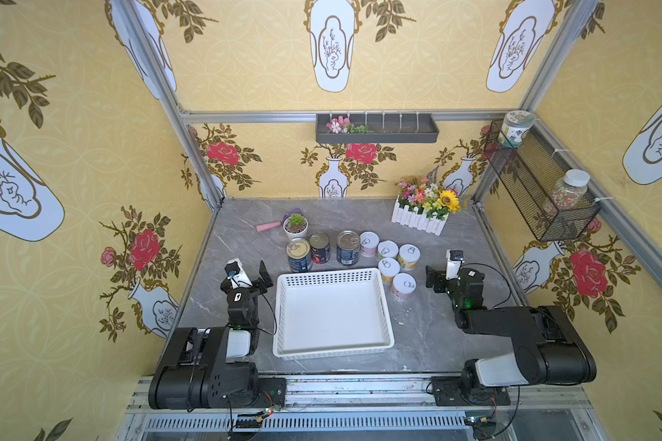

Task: Put the canned food in the basket
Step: Pick up the canned food from the center of the board.

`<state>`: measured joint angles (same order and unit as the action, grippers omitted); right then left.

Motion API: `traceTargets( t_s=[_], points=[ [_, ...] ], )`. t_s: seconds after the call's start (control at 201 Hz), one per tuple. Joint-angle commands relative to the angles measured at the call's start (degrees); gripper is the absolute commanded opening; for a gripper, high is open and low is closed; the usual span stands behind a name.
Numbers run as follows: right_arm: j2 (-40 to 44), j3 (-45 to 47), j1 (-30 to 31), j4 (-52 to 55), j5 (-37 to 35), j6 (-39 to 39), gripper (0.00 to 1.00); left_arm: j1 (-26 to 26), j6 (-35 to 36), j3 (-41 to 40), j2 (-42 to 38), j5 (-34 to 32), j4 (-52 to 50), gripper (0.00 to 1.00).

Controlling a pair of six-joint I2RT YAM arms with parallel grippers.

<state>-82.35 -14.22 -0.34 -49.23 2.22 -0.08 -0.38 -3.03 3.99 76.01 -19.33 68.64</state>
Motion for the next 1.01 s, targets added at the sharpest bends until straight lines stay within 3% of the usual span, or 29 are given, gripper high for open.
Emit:
traceTargets(
  t_s=[0.0,0.179,0.359,0.483,0.927,1.002],
  points=[
    [0.1,-0.1,0.1,-0.9,0.0,0.0,0.97,0.0,-0.2,0.0,0.0,1.2,0.0,1.0],
    [0.0,-0.2,-0.2,-0.8,0.4,0.2,0.97,0.1,-0.4,-0.3,-0.5,1.5,0.0,1.0],
    [0.0,-0.3,-0.7,-0.7,0.8,0.6,0.97,-1.4,3.1,-2.9,-4.0,8.6,0.4,1.0],
    [-0.2,-0.3,-0.7,-0.7,0.8,0.6,0.97,1.2,0.3,-0.1,-1.7,8.7,-1.8,1.0],
    [0.1,-0.3,-0.7,-0.9,0.5,0.6,0.97,1.3,0.1,0.1,-2.1,8.4,-3.0,1.0],
    [2.6,-3.1,-0.5,6.4,-1.7,1.1,0.97,1.3,0.2,0.0,-2.2,8.3,-2.8,1.0]
  ],
)
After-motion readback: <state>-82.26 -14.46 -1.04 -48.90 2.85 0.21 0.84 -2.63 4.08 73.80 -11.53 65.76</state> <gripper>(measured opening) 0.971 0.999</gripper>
